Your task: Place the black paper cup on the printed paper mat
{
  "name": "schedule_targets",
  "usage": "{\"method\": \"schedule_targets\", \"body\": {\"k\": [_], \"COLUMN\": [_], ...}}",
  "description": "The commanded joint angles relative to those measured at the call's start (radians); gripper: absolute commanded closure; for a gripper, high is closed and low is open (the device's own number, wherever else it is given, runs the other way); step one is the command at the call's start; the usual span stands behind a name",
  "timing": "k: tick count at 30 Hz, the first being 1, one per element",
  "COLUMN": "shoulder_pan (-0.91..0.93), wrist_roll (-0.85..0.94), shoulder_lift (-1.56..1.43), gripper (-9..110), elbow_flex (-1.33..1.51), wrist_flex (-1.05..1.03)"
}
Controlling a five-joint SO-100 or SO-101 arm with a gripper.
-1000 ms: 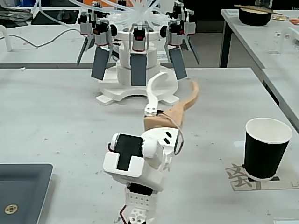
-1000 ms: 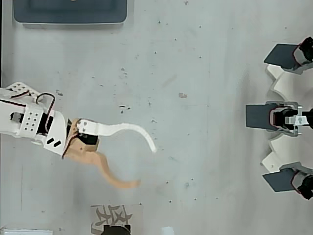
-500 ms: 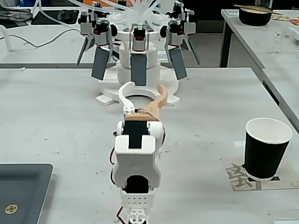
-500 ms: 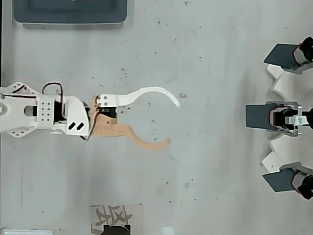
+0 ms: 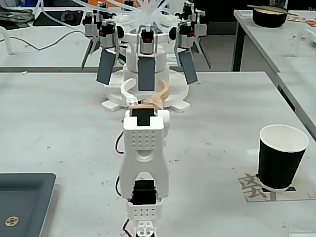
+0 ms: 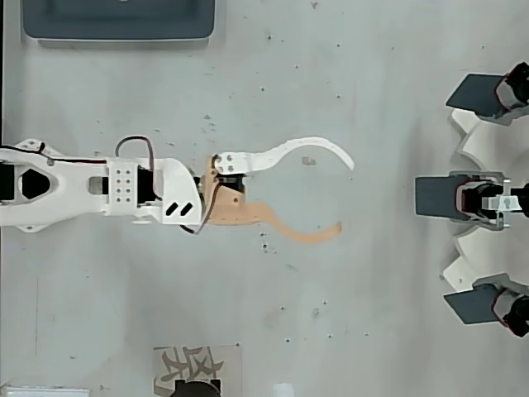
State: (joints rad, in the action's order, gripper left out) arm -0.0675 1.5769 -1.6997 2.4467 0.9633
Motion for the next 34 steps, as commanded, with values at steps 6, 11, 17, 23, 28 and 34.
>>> {"method": "schedule_targets", "body": {"k": [6,11,17,23,28,34], "shoulder_pan": [-0.012,-0.025,-0.031,-0.029,-0.029,-0.029], "wrist_roll": [-0.002,-0.005,-0.006,-0.006,-0.005,-0.006], "shoulder_lift": [0.11,0.156,0.215,0.272,0.291,0.304], "gripper": [87,87,88,89,90,91], "elbow_flex": [-0.225,-0.278,-0.314,-0.356,-0.365,-0.368], "wrist_flex": [-0.032,-0.035,-0.028,-0.031,-0.029,-0.023]}}
